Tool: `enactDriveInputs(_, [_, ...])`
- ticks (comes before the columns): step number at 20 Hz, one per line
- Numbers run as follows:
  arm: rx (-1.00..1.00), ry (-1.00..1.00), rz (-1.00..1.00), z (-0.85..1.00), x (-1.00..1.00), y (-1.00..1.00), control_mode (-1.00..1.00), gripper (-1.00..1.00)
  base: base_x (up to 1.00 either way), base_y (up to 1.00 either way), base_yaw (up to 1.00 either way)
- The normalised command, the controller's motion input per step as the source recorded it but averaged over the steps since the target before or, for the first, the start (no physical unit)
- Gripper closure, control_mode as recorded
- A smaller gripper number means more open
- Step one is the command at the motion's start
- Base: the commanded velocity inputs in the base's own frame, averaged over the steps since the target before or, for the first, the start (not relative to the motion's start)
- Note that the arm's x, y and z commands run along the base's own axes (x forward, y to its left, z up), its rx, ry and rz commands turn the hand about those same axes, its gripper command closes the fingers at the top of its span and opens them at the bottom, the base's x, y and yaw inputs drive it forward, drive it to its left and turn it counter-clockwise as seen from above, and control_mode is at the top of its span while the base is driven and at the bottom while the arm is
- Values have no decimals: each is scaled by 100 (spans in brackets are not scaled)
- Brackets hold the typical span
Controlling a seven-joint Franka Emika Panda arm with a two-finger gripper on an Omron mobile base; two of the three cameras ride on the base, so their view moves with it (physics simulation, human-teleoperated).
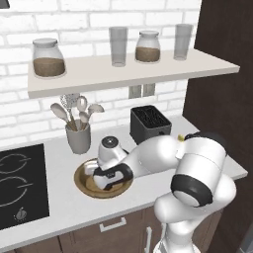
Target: Grab a lemon wedge from the fridge and one ice cube from the ice bowl, and put them in the glass of lemonade.
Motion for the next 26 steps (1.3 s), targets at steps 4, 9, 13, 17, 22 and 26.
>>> enactDriveInputs(4, [0,0,-1,-22,-1,0,-100,-100,0,0,0])
enactDriveInputs(9, [0,0,0,-25,-1,0,-100,-100,0,0,0])
enactDriveInputs(13, [0,0,0,-16,-6,0,-100,-100,0,0,0])
enactDriveInputs(17, [0,0,0,-1,-20,0,-100,-100,0,0,0])
enactDriveInputs(22, [0,0,0,-19,-3,0,-100,-100,0,0,0])
enactDriveInputs(26, [0,0,0,-9,6,0,-100,-100,0,0,0])
